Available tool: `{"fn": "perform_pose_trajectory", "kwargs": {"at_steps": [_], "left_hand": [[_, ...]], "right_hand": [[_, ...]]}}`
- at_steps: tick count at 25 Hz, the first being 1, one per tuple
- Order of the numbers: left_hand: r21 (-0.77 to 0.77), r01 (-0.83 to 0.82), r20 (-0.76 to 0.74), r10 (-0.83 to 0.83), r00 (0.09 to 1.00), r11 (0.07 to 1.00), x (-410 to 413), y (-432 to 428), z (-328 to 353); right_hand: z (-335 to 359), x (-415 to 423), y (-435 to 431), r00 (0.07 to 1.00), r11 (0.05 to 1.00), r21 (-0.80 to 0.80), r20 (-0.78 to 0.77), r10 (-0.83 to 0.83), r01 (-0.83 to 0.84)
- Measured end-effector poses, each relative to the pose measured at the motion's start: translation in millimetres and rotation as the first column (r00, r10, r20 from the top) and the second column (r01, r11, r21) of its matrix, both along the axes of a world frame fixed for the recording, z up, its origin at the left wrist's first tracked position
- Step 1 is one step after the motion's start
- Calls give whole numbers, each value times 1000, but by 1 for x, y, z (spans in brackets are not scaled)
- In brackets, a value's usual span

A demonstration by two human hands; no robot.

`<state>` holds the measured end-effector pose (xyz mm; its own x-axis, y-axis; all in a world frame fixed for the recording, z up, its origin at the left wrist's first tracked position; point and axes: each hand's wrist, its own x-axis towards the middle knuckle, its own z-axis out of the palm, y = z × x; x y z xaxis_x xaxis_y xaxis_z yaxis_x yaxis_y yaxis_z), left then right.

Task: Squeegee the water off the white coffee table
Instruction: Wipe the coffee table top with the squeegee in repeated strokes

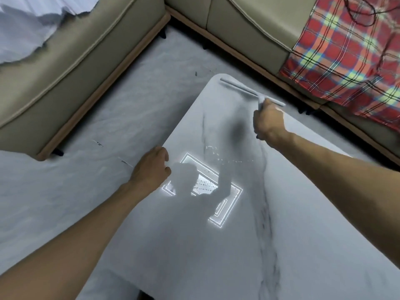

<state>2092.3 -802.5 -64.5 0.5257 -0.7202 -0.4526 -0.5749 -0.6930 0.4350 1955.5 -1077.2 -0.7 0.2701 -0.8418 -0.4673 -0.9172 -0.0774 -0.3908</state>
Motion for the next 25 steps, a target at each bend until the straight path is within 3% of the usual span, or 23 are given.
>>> {"fn": "perform_pose_trajectory", "kwargs": {"at_steps": [3,7,11,16,18,21,25], "left_hand": [[-50,-144,26,146,989,988,8,13,4],[-124,-334,-74,327,942,934,8,23,7],[-102,-293,-56,289,956,951,1,26,6],[-45,-231,6,232,973,972,-16,30,2],[-46,-219,-3,219,976,975,-20,36,3],[-132,-360,-49,356,933,924,-19,47,9],[-197,-542,-28,548,836,817,-2,73,14]], "right_hand": [[-22,41,9,994,996,-40,-84,75,-78],[-20,9,74,907,904,-76,-78,415,-420],[-5,-78,126,734,750,-3,-205,647,-662],[24,-179,140,681,725,71,-292,672,-685],[36,-192,134,714,753,85,-263,649,-653],[44,-172,138,736,743,56,-102,669,-667],[9,-86,177,522,522,28,54,851,-853]]}}
